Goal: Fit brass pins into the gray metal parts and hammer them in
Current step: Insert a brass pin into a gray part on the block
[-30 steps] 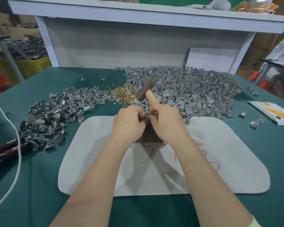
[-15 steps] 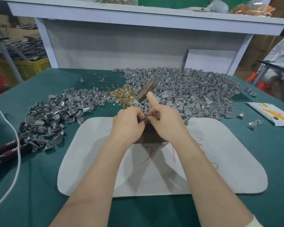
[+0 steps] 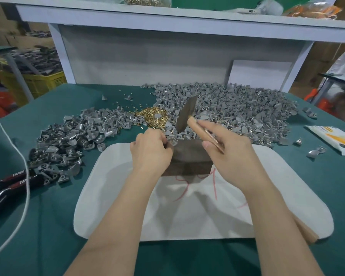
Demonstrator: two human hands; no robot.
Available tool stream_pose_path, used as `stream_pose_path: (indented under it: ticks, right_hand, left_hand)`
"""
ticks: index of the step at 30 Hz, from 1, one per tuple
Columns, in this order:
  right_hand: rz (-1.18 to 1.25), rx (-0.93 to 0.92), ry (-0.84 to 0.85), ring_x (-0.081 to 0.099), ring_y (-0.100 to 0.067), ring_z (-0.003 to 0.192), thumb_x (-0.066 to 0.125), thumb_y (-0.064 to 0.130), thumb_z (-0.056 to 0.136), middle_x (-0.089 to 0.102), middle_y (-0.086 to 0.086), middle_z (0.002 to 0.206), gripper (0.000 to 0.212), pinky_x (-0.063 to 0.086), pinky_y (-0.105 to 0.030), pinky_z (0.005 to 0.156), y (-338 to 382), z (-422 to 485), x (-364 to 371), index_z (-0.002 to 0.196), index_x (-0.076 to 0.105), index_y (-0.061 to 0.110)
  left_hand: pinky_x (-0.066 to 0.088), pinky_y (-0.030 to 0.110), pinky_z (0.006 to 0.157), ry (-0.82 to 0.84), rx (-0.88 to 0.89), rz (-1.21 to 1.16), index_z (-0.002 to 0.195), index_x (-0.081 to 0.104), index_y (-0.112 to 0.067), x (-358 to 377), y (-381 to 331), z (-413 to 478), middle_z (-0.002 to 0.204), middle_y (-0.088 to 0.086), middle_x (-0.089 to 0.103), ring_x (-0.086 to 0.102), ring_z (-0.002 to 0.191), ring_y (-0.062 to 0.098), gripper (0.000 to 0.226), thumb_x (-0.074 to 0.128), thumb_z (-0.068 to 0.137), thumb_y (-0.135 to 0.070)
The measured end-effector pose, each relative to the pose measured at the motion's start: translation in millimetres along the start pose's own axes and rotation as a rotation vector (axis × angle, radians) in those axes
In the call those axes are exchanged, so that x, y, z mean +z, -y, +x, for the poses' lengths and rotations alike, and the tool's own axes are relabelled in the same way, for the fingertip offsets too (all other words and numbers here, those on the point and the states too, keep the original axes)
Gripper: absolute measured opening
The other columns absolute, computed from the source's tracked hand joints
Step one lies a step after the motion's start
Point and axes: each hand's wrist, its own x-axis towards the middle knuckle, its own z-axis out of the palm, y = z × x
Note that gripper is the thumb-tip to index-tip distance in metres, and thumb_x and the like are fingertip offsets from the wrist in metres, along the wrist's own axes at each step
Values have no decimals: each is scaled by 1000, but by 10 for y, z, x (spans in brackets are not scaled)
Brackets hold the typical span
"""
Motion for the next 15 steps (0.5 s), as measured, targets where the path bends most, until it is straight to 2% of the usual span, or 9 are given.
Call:
stream_pose_path:
  ticks: [3,4,5,8,10,12,15]
  right_hand:
    - [27,-37,-29,55,-2,92,58,16,90,65,18,113,48,35,-4,77,16,-13,-14,129,52,45]
    - [34,-45,-22,56,-1,94,58,16,90,65,19,115,49,36,-4,80,28,-15,-15,128,52,46]
    - [31,-52,3,58,-1,96,57,16,90,64,20,116,49,38,-7,82,40,-12,-15,128,51,47]
    - [-65,-75,114,55,-4,93,56,17,90,66,17,114,49,36,-9,74,64,16,-2,129,50,47]
    - [-109,-63,134,58,-9,95,55,20,91,67,16,112,49,43,-20,78,83,28,-9,129,49,50]
    - [-77,-51,66,60,-10,102,55,20,91,65,19,116,48,45,-24,85,114,17,-22,128,49,50]
    - [33,-62,-83,59,-3,107,56,18,92,62,21,120,46,43,-19,93,128,29,-57,130,51,43]
  left_hand:
    - [40,38,88,8,4,-15,79,60,-18,8,5,-2,102,5,63,53,104,31,9,60,87,-22]
    - [40,38,89,11,4,-22,79,58,-20,7,4,-2,103,5,63,53,105,31,9,60,88,-22]
    - [41,38,90,13,2,-27,80,58,-21,5,4,0,104,4,63,53,106,30,8,61,88,-23]
    - [42,40,93,26,-12,-34,81,56,-22,1,9,19,107,2,63,53,107,27,10,62,88,-25]
    - [43,42,93,31,-15,-42,78,57,-21,5,11,19,106,2,63,54,106,28,11,62,88,-24]
    - [44,42,91,23,-8,-37,78,62,-17,11,14,18,103,4,64,55,104,29,11,62,87,-24]
    - [46,41,87,2,-8,-38,80,67,-13,20,18,29,96,8,66,56,100,32,14,62,87,-24]
